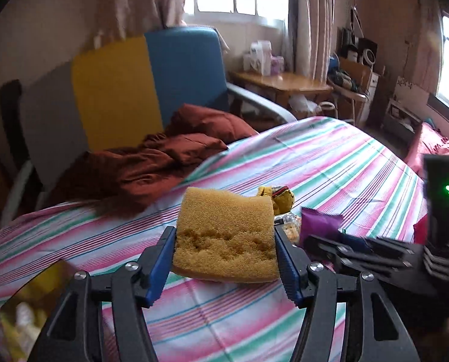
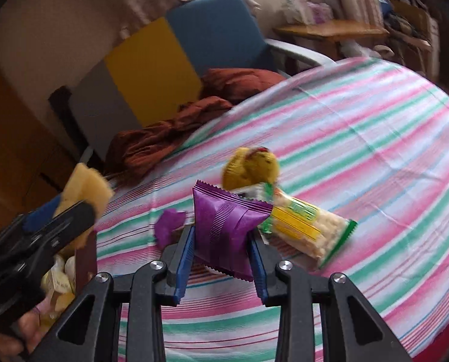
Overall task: Organize objects
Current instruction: 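Carry yellow sponge and purple packet into gold tray and open both grippers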
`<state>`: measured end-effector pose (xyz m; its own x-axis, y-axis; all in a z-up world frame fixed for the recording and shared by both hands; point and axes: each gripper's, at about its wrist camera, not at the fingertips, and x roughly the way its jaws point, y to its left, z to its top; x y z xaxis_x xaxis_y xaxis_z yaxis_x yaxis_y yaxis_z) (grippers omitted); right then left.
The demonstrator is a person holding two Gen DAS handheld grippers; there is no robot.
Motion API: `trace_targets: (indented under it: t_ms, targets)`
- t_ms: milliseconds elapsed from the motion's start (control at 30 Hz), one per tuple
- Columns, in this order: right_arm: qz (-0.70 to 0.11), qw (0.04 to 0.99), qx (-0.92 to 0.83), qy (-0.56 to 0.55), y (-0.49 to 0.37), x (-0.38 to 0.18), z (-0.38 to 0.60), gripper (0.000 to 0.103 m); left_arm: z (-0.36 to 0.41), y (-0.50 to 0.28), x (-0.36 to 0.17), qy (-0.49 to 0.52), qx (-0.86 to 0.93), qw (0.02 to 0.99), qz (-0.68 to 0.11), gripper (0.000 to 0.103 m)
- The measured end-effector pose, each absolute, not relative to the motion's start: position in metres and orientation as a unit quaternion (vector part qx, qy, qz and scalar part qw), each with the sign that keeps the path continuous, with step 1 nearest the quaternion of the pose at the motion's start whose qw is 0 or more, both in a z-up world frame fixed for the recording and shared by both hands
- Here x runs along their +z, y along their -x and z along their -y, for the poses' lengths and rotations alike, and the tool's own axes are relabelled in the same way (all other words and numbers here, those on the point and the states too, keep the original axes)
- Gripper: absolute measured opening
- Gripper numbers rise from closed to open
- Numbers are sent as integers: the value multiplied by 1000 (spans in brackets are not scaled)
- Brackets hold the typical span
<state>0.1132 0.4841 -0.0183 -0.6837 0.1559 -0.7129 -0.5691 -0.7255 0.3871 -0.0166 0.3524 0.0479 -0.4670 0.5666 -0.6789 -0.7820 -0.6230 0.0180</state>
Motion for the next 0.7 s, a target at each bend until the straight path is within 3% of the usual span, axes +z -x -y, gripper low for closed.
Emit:
trace_targets:
  t_ms: [700]
  targets:
    - [-192,122,904,363,-85,-8,-420,34,-180,-16,55,334,887,301,-104,64]
